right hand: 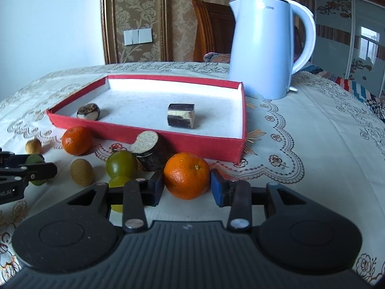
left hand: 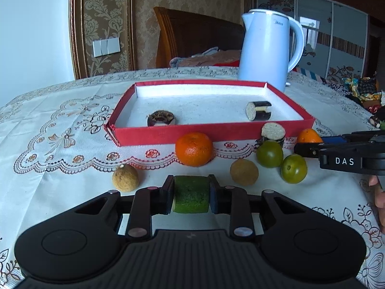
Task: Organize fruits
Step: 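Carry the mandarin and cucumber chunk over the red tray with both tools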
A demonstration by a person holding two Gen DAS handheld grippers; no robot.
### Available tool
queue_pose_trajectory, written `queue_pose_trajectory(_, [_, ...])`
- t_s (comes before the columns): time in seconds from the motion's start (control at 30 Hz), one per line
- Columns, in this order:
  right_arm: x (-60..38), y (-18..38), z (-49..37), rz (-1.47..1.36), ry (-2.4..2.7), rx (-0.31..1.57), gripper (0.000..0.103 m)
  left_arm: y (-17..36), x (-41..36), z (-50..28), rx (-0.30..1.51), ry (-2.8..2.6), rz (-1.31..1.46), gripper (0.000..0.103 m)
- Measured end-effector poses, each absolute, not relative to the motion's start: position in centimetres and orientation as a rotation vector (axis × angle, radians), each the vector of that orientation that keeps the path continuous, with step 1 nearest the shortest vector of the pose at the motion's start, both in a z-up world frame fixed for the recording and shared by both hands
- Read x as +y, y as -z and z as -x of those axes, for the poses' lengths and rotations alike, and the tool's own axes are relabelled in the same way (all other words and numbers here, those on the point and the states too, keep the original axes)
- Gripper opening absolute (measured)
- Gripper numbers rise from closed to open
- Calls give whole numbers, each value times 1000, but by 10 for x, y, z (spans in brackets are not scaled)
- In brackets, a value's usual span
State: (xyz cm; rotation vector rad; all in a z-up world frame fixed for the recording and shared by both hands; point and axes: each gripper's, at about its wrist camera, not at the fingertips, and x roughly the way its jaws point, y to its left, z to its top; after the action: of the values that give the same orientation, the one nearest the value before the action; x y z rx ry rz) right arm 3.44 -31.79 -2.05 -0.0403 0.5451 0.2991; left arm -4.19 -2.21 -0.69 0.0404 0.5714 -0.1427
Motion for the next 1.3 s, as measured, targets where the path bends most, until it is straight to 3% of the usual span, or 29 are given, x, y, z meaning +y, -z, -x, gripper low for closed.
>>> queue_pose_trajectory(0.47, [-331,-5,-40,14,-251,459,38,-27,-25,7,552,148,13,27])
queue_pose_trajectory(1.3, [-312,-7,-168,-37,-162,483,38,-17,-31,-124,594,-4,32,27])
